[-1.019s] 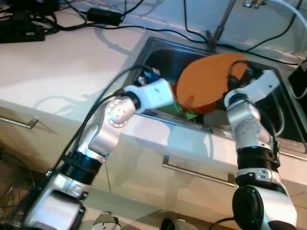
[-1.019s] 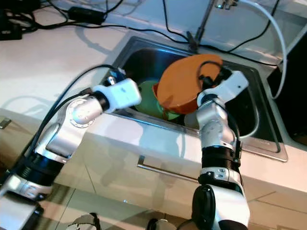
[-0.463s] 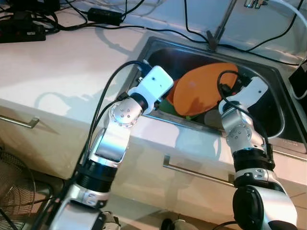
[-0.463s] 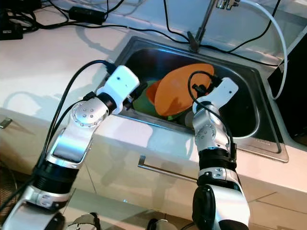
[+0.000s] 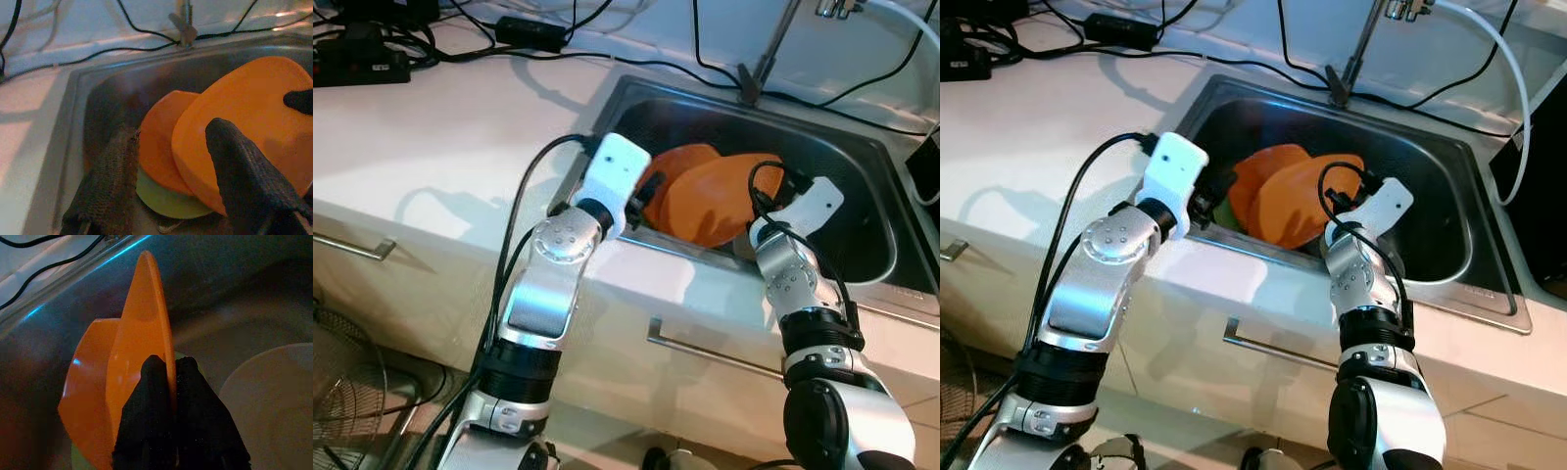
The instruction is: Kitchen organization
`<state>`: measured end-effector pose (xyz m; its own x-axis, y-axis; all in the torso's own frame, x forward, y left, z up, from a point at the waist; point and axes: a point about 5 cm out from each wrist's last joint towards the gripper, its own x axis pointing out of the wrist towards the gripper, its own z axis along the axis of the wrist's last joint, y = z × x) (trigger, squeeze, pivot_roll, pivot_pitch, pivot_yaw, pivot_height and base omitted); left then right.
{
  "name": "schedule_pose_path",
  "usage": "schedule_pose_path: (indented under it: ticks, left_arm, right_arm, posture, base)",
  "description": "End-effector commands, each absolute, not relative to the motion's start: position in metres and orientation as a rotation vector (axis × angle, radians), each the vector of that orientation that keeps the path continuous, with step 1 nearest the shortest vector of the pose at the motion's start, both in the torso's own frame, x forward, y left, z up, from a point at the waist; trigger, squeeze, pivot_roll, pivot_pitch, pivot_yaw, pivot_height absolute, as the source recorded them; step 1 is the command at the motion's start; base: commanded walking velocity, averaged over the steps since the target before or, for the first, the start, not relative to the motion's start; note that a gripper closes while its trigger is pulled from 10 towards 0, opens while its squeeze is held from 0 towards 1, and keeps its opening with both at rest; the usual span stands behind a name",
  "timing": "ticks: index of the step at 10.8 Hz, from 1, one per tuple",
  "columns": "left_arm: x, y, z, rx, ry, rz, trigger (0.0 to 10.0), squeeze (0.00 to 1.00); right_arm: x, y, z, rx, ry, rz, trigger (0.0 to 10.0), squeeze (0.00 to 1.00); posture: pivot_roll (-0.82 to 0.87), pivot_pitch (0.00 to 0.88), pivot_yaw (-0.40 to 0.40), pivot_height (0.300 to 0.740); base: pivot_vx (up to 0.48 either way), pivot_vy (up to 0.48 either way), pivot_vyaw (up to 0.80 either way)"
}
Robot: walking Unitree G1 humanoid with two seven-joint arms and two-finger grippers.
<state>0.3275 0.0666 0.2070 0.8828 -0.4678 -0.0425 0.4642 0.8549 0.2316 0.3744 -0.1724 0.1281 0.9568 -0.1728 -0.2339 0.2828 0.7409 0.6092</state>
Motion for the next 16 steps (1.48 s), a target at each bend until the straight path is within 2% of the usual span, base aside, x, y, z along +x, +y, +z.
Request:
schedule_pose_path:
  ticks: [1,5,8,9,10,11,13,14,15,16]
  left_arm:
    - [0.325,0.065,0.204,0.172,0.011,-0.481,10.0,0.00]
    - [0.323,0.064,0.182,0.076,0.104,-0.486,10.0,0.00]
    - [0.323,0.065,0.180,0.051,0.100,-0.479,10.0,0.00]
    - [0.324,0.066,0.181,0.053,0.100,-0.472,10.0,0.00]
    - [0.324,0.066,0.181,0.056,0.099,-0.471,10.0,0.00]
    - [0.324,0.065,0.181,0.060,0.097,-0.472,10.0,0.00]
    - [0.324,0.065,0.181,0.061,0.096,-0.471,10.0,0.00]
    - [0.324,0.066,0.181,0.062,0.096,-0.468,10.0,0.00]
    - [0.324,0.066,0.181,0.063,0.096,-0.468,10.0,0.00]
    - [0.324,0.066,0.182,0.064,0.093,-0.470,10.0,0.00]
  right_arm:
    - [0.372,-0.173,0.120,0.720,0.183,-0.271,10.0,0.00]
    - [0.370,-0.170,0.112,0.748,0.215,-0.278,10.0,0.00]
    - [0.370,-0.168,0.111,0.743,0.217,-0.266,10.0,0.00]
    - [0.370,-0.168,0.110,0.741,0.217,-0.263,10.0,1.00]
    - [0.370,-0.168,0.111,0.738,0.216,-0.262,10.0,1.00]
    - [0.371,-0.168,0.111,0.729,0.215,-0.261,10.0,0.00]
    - [0.371,-0.170,0.113,0.716,0.210,-0.266,10.0,0.00]
    - [0.372,-0.172,0.115,0.690,0.196,-0.260,10.0,0.36]
    - [0.373,-0.171,0.118,0.644,0.181,-0.247,10.0,0.51]
    - [0.374,-0.169,0.123,0.610,0.156,-0.231,10.0,0.00]
  posture:
    - [0.08,0.077,-0.131,0.740]
    - [0.08,0.070,-0.133,0.740]
    - [0.08,0.074,-0.134,0.740]
    - [0.08,0.077,-0.134,0.740]
    - [0.08,0.078,-0.134,0.740]
    - [0.08,0.078,-0.133,0.740]
    - [0.08,0.082,-0.133,0.740]
    - [0.08,0.083,-0.132,0.740]
    - [0.08,0.083,-0.132,0.740]
    - [0.08,0.082,-0.131,0.740]
  base:
    - [0.000,0.000,0.00]
    - [0.000,0.000,0.00]
    - [0.000,0.000,0.00]
    - [0.000,0.000,0.00]
    - [0.000,0.000,0.00]
    - [0.000,0.000,0.00]
    - [0.000,0.000,0.00]
    - [0.000,0.000,0.00]
    - [0.000,0.000,0.00]
    - [0.000,0.000,0.00]
